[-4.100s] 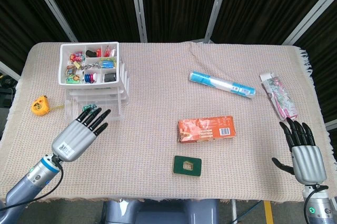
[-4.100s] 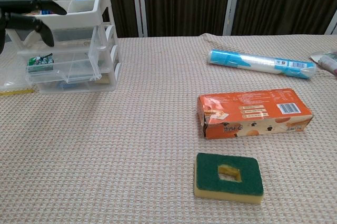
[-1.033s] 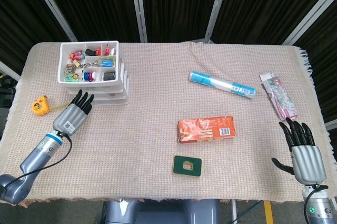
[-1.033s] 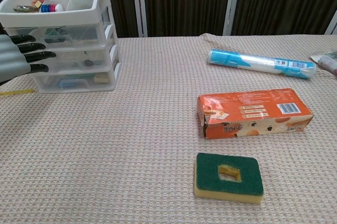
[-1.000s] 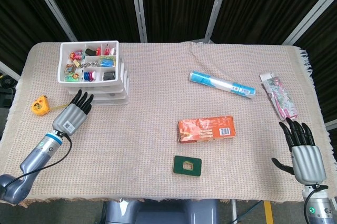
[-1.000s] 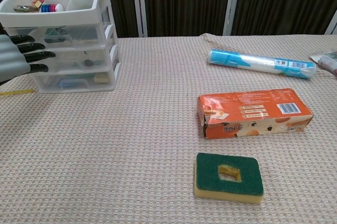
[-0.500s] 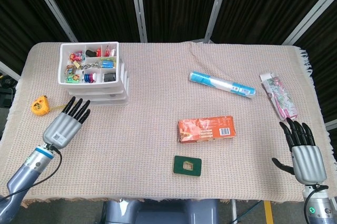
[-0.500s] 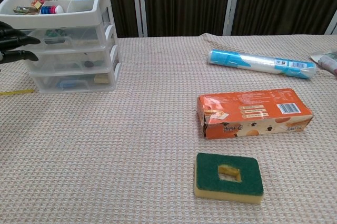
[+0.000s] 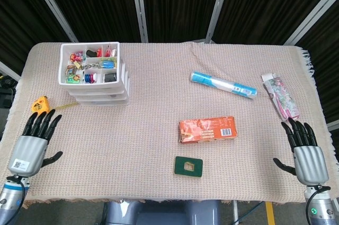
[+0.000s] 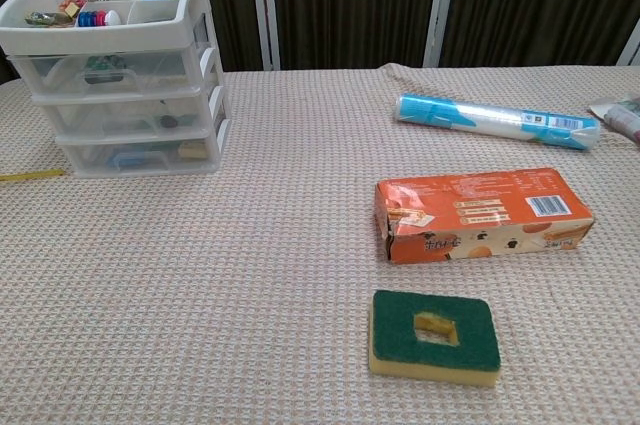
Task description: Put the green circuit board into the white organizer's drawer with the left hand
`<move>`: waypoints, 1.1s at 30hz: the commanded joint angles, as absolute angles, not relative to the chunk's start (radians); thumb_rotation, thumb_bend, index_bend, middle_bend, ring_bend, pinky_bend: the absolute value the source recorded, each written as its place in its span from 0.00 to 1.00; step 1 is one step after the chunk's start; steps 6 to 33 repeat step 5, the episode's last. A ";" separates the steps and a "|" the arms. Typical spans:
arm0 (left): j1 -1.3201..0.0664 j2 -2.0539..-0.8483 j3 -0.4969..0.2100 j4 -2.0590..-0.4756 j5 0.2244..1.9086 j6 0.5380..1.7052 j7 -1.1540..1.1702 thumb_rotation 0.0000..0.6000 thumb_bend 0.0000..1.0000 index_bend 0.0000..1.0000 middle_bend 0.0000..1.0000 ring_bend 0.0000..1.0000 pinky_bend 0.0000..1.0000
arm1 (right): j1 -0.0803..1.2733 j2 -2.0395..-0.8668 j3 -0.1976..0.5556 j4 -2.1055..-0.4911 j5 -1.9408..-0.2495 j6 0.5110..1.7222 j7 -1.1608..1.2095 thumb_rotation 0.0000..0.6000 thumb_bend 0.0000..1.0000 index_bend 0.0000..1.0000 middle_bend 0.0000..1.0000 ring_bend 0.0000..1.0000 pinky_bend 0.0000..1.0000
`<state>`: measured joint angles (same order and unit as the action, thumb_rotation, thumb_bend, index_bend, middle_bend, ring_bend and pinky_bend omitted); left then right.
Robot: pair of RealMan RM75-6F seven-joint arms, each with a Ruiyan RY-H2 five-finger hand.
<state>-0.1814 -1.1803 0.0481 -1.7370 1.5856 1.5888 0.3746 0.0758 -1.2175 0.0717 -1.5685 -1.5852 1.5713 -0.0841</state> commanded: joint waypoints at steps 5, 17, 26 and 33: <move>-0.123 -1.194 0.066 -1.666 1.565 1.601 0.312 1.00 0.02 0.00 0.00 0.00 0.00 | 0.077 -1.220 0.073 -1.569 -1.588 1.574 -0.082 1.00 0.00 0.07 0.00 0.00 0.00; -0.123 -1.194 0.066 -1.666 1.565 1.601 0.312 1.00 0.02 0.00 0.00 0.00 0.00 | 0.077 -1.220 0.073 -1.569 -1.588 1.574 -0.082 1.00 0.00 0.07 0.00 0.00 0.00; -0.123 -1.194 0.066 -1.666 1.565 1.601 0.312 1.00 0.02 0.00 0.00 0.00 0.00 | 0.077 -1.220 0.073 -1.569 -1.588 1.574 -0.082 1.00 0.00 0.07 0.00 0.00 0.00; -0.123 -1.194 0.066 -1.666 1.565 1.601 0.312 1.00 0.02 0.00 0.00 0.00 0.00 | 0.077 -1.220 0.073 -1.569 -1.588 1.574 -0.082 1.00 0.00 0.07 0.00 0.00 0.00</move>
